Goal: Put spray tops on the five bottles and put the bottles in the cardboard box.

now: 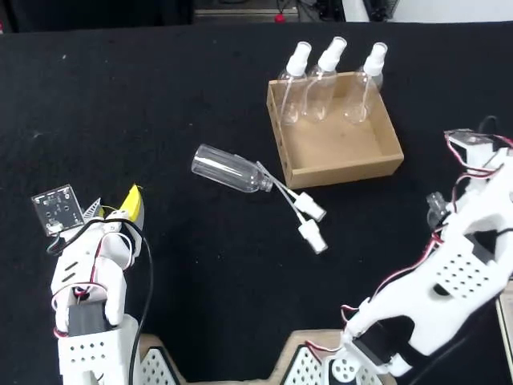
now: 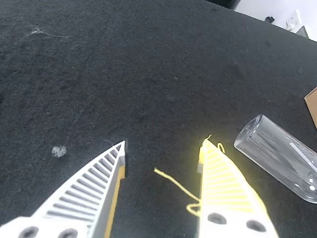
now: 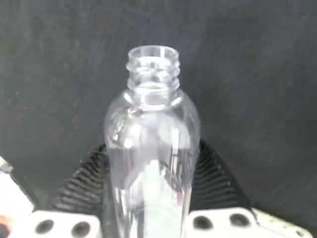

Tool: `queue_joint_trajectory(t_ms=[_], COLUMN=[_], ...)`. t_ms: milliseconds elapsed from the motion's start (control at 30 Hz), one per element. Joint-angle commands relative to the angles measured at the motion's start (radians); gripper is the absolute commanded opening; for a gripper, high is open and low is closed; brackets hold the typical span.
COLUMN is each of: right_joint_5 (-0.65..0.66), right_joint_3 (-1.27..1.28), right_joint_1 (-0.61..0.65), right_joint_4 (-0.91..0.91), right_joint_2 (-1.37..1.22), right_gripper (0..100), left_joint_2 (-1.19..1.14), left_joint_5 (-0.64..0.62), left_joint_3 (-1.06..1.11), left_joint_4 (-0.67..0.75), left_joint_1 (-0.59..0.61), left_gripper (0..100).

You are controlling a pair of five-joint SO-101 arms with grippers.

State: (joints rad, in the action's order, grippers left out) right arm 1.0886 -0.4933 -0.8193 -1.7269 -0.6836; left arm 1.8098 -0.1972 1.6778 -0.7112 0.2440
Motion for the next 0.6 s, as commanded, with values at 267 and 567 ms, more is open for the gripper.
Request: queue_joint_trajectory(t_ms=[267, 567], right_joint_5=[-0.135, -0.133], right_joint_3=[0.045, 0.045], right_joint_1=[-0.064, -0.058], right_joint_4=[-0.02, -0.034], right_joint_2=[-0.073, -0.016], right_gripper=[7.0, 28.0], left_joint_2=[0.014, 0.014], left_joint_5=[0.008, 0.008], left_joint_3=[0.021, 0.021], left_joint_4=[0.018, 0.018], left_joint_1=[0.002, 0.002], left_gripper=[23, 23])
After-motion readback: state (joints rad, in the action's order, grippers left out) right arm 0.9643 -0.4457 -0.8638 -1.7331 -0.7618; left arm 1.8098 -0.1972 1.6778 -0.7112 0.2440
